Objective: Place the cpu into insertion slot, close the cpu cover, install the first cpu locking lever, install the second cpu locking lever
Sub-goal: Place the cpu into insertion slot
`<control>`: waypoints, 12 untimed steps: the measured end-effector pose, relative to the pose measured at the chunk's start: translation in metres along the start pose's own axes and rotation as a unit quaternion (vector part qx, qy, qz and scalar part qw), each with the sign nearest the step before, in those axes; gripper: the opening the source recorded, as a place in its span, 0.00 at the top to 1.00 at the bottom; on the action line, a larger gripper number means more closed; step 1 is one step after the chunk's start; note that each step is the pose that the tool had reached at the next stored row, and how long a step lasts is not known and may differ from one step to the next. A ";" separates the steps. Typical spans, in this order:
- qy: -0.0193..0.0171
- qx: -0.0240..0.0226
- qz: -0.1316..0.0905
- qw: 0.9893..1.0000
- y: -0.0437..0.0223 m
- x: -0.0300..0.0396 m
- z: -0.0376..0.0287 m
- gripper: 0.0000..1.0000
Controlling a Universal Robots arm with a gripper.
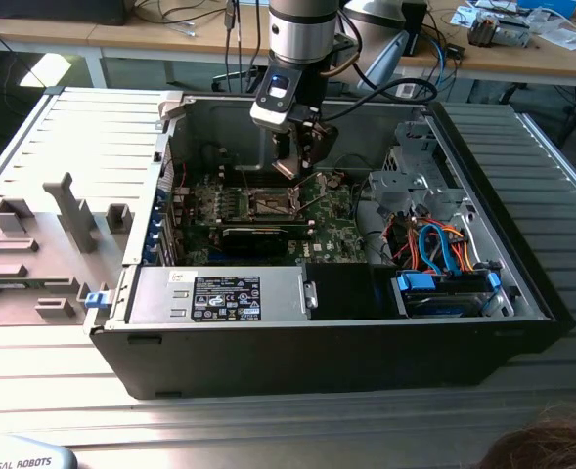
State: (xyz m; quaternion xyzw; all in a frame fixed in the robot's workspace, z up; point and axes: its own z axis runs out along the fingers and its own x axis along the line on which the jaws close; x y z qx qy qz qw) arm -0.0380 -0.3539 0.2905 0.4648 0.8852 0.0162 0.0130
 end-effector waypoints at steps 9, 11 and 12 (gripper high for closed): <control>0.000 0.000 0.006 1.000 0.0000 0.0000 0.0000 0.46; 0.000 0.000 0.007 1.000 0.0000 0.0000 0.0000 0.46; 0.000 0.000 0.007 1.000 0.0000 0.0000 0.0000 0.46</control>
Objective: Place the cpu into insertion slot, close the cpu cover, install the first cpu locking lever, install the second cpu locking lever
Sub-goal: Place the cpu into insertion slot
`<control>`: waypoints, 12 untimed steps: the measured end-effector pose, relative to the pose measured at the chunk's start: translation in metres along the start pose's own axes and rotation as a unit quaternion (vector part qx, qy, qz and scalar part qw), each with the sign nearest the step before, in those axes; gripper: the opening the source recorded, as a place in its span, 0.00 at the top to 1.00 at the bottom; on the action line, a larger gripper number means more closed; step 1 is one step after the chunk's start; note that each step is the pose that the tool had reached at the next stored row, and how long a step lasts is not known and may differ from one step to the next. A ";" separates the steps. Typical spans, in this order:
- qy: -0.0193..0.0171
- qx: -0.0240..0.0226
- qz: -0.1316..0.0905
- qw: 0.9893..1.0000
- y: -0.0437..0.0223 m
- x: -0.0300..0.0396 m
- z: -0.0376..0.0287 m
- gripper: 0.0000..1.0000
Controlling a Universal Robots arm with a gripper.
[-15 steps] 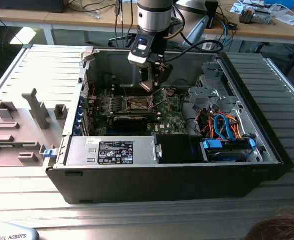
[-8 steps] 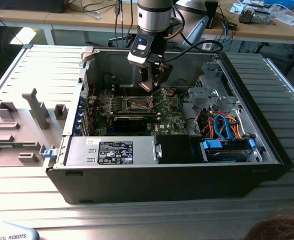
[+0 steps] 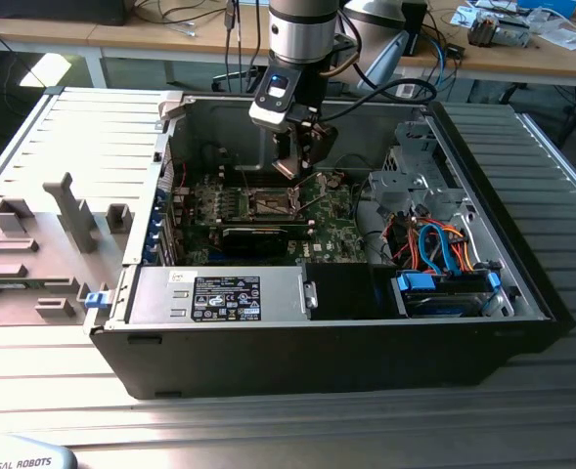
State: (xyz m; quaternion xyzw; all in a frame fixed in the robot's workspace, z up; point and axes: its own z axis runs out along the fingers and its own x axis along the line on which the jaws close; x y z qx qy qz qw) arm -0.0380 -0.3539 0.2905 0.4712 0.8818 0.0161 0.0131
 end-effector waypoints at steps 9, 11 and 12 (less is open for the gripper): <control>0.000 0.000 0.004 1.000 0.0000 0.0000 0.0000 0.46; -0.001 0.000 0.005 1.000 0.0000 0.0000 0.0000 0.46; -0.001 0.001 0.005 1.000 0.0000 0.0000 0.0000 0.46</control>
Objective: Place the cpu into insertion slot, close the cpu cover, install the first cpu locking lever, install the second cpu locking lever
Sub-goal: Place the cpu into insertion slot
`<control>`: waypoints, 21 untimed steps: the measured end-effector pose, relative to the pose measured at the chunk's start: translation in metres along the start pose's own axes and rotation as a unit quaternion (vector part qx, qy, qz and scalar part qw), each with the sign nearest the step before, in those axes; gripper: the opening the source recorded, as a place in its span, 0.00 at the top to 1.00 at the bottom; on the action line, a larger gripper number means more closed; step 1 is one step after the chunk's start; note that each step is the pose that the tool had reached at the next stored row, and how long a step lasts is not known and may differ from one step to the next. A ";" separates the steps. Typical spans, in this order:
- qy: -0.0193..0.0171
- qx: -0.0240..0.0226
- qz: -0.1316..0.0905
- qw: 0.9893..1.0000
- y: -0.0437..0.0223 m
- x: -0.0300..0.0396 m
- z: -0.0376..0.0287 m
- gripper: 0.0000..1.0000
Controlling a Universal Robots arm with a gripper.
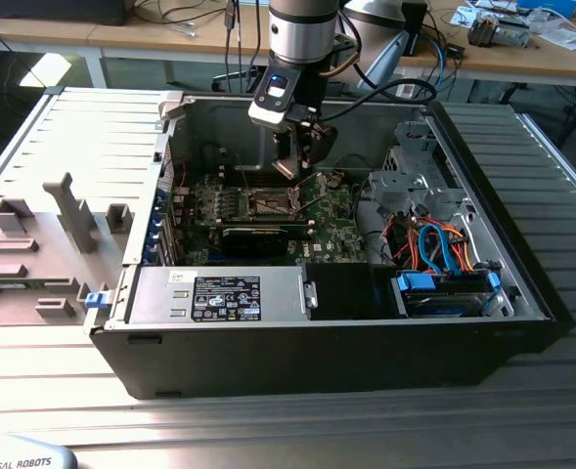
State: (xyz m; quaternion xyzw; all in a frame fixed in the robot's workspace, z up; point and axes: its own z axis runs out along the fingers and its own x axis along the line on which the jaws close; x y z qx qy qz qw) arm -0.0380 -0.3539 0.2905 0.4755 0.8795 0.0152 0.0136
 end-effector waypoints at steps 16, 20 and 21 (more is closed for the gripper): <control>0.000 0.000 0.004 1.000 0.0000 0.0000 0.0000 0.46; 0.000 0.000 0.006 1.000 0.0000 0.0000 0.0000 0.46; 0.000 0.000 0.006 1.000 0.0000 0.0000 0.0000 0.46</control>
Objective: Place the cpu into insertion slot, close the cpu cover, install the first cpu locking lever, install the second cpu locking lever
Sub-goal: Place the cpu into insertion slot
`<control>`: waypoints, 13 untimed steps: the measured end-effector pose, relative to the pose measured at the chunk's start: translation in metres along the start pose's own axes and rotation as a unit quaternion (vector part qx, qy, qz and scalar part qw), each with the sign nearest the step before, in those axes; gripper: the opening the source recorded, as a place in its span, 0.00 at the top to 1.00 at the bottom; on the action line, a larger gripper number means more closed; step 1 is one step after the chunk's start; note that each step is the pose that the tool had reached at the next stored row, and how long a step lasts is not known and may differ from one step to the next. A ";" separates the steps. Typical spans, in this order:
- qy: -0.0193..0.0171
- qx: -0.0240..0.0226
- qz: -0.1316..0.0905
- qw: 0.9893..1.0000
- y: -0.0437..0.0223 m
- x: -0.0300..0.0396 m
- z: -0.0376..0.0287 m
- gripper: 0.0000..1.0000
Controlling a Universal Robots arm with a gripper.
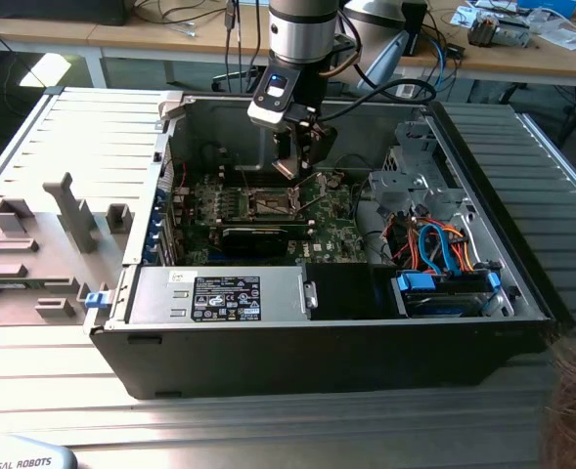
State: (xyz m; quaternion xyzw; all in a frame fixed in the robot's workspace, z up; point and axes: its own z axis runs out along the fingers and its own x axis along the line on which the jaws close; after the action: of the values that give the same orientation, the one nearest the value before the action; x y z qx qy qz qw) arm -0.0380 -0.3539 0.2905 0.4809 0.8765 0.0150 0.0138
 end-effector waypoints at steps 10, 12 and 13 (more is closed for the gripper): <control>0.000 0.000 0.002 1.000 0.0000 0.0000 0.0000 0.46; 0.000 0.000 0.002 1.000 0.0000 0.0000 0.0000 0.46; 0.000 0.000 0.002 1.000 0.0000 0.0000 0.0000 0.46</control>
State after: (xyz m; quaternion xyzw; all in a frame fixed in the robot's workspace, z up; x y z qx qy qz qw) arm -0.0380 -0.3539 0.2905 0.4825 0.8757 0.0150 0.0138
